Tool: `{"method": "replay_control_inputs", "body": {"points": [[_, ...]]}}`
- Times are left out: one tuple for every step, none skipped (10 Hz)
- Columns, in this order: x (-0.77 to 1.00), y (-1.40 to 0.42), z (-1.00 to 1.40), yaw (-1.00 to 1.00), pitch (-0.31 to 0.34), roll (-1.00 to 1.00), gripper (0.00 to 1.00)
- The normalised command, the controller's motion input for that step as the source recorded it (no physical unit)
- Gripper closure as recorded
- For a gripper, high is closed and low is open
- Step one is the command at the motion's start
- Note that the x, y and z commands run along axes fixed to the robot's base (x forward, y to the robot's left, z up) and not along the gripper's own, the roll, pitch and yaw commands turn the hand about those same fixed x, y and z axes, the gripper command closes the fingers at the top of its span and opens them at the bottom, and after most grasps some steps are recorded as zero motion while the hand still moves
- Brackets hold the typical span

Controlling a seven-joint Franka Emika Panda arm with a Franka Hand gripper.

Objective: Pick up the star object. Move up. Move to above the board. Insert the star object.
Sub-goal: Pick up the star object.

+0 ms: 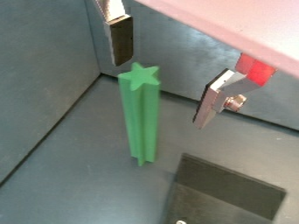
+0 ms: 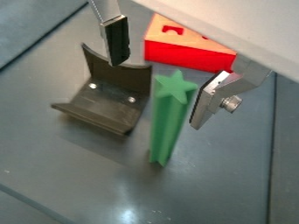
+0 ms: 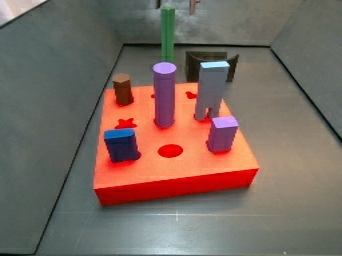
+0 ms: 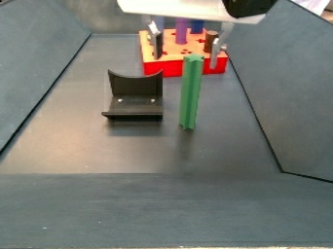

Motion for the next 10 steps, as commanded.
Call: {"method": "replay_control_inputs", "body": {"points": [[-0.47,0.00,-0.37,-0.21,-0.074,0.00,0.00],[-0.24,0.00,-0.13,-0.20,-0.034,-0.05,0.00],[-0.09,0.00,-0.05,-0.09,-0.010,-0.02,0.00],[-0.02,0.00,-0.11,-0.04,-0.009,-0.01,0.00],[0.00,0.00,0.00,0.00,0.000,0.00,1.00],[0.00,0.00,0.00,0.00,0.000,0.00,1.00],[0.00,0.00,0.00,0.00,0.000,0.00,1.00],[0.00,0.00,0.00,0.00,0.000,0.00,1.00],[0.00,0.00,0.00,0.00,0.000,0.00,1.00],[0.00,0.00,0.00,0.00,0.000,0.00,1.00]]}}
